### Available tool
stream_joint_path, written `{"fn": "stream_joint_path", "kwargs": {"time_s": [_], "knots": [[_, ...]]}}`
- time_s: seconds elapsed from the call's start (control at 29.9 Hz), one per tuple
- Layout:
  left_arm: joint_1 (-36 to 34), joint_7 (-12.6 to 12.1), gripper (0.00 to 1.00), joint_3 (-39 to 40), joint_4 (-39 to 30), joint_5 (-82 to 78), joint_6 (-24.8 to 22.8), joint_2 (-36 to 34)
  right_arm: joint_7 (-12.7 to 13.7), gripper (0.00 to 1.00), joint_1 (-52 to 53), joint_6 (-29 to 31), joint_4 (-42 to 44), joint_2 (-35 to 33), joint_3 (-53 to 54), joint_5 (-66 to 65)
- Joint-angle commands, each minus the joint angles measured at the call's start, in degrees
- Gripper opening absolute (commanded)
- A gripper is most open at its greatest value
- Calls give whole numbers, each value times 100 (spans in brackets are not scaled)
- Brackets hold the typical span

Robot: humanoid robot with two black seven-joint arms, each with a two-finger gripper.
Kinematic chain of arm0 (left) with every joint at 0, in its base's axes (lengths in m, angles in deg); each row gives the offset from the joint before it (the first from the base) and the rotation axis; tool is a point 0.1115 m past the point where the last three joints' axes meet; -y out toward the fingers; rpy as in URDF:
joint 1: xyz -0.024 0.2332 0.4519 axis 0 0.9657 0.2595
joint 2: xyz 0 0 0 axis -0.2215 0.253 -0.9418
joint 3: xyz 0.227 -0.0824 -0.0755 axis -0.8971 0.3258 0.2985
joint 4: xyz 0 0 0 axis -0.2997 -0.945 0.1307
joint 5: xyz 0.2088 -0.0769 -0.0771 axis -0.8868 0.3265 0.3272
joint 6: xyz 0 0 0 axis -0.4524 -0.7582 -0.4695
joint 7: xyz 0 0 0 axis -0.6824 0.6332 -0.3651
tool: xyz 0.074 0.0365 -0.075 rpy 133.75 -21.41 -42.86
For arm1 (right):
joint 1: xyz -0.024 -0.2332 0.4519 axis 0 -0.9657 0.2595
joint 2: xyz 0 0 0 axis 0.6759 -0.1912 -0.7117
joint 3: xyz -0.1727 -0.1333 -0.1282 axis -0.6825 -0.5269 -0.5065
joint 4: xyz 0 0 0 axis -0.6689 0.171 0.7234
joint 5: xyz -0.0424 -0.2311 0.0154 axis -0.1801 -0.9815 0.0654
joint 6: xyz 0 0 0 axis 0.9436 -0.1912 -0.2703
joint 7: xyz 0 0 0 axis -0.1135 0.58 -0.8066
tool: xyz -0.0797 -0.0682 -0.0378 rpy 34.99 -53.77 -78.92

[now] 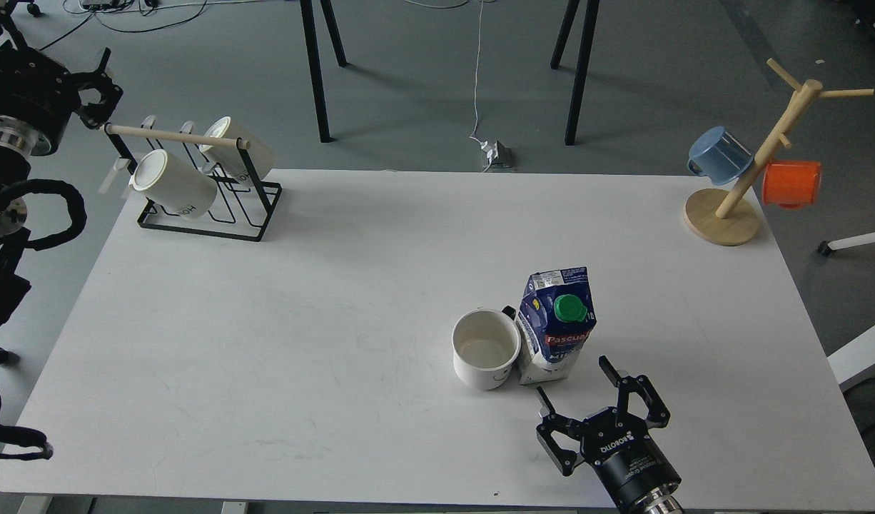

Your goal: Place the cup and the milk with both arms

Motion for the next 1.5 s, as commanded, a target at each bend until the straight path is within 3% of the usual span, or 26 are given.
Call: {"fn": "stream_joint_path", "kwargs": {"time_s": [0.0, 0.3, 0.5, 0.63, 0.8, 1.14, 1.24, 1.47], "knots": [[-8, 0, 100, 9, 0, 3, 0, -59, -1, 98, -373, 0, -625, -457, 368, 0], [45, 9, 100, 79, -9, 47, 0, -60, -10, 99, -322, 0, -1155, -1820, 1580, 9], [71, 9, 100, 79, -17, 47, 0, 46, -19, 99, 977, 0, -787, -2523, 2188, -26], [71, 9, 100, 88, -9, 47, 0, 274, -89, 99, 2128, 0, 21, -2673, 2188, -26], [45, 9, 100, 114, -9, 65, 0, 344, -150, 100, 3789, 0, 1769, -2656, 1961, -79], [10, 9, 100, 114, -9, 302, 0, 503, 77, 100, 6576, 0, 4802, -2340, 765, -18], [1, 9, 100, 114, -9, 302, 0, 573, 385, 100, 6885, 0, 5391, -2042, 686, -17], [-8, 18, 100, 106, -9, 293, 0, 529, 403, 100, 6833, 0, 5508, -1540, 685, 61]]}}
